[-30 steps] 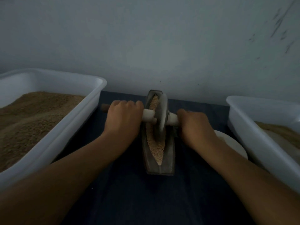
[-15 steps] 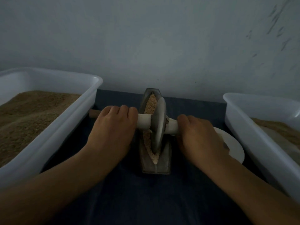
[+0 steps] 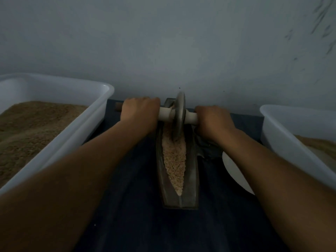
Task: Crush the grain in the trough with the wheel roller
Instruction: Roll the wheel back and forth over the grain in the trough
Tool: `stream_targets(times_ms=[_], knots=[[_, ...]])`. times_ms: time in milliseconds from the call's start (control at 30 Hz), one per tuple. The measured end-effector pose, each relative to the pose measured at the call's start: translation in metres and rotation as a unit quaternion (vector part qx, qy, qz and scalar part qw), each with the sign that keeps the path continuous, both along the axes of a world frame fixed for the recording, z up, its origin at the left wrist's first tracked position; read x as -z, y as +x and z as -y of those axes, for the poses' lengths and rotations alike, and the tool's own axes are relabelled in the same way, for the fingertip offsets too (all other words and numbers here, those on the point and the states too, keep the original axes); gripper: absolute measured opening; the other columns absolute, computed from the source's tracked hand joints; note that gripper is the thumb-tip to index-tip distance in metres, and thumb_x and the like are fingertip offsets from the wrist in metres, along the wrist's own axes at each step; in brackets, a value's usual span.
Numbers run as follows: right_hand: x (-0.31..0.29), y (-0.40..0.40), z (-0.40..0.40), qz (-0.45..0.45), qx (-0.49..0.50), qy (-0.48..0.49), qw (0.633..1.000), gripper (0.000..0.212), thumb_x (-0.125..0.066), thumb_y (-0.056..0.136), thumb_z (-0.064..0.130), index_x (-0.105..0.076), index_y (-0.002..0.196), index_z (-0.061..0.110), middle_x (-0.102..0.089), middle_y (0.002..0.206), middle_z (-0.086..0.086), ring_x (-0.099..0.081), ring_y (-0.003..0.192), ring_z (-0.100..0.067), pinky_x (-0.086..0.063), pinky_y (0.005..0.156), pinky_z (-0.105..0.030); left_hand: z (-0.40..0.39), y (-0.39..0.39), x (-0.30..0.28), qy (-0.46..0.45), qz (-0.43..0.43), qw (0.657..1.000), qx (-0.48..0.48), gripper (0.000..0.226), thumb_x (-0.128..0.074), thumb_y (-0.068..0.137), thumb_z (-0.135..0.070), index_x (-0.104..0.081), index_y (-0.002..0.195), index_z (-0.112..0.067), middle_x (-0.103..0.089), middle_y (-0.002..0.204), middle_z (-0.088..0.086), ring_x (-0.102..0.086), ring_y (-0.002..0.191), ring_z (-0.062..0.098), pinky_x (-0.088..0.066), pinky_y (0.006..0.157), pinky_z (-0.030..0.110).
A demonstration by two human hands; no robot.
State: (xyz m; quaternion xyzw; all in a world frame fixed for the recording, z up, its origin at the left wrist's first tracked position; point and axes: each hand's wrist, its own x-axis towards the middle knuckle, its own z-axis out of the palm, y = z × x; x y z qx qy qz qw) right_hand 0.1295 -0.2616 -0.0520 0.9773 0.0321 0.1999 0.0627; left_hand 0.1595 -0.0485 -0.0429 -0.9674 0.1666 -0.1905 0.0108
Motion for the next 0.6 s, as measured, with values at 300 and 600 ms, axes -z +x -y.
stream_targets(times_ms=[300,600], knots=[[0.01,-0.045,-0.007,0.056,-0.032,0.01,0.998,0.019,-0.068,0.08,0.032,-0.056,0.091,0.021,-0.065,0.087,-0.001,-0.061,0.077,-0.027,-0.025,0.058,-0.031,-0.009,-0.038,0.011,-0.007,0.065,0.998,0.015,0.024,-0.069,0.084,-0.029,-0.053,0.099,-0.021,-0.065,0.094,0.002,-0.061,0.081,0.022,-0.035,0.069,0.034],[-0.001,-0.132,-0.019,0.079,-0.099,0.013,0.992,0.016,-0.071,0.077,0.019,-0.059,0.088,0.016,-0.057,0.074,-0.001,-0.05,0.065,-0.02,-0.029,0.064,-0.031,-0.043,-0.121,0.022,-0.128,0.097,0.98,0.119,0.025,-0.075,0.075,-0.023,-0.063,0.097,-0.022,-0.066,0.086,-0.004,-0.059,0.076,0.018,-0.039,0.068,0.03]])
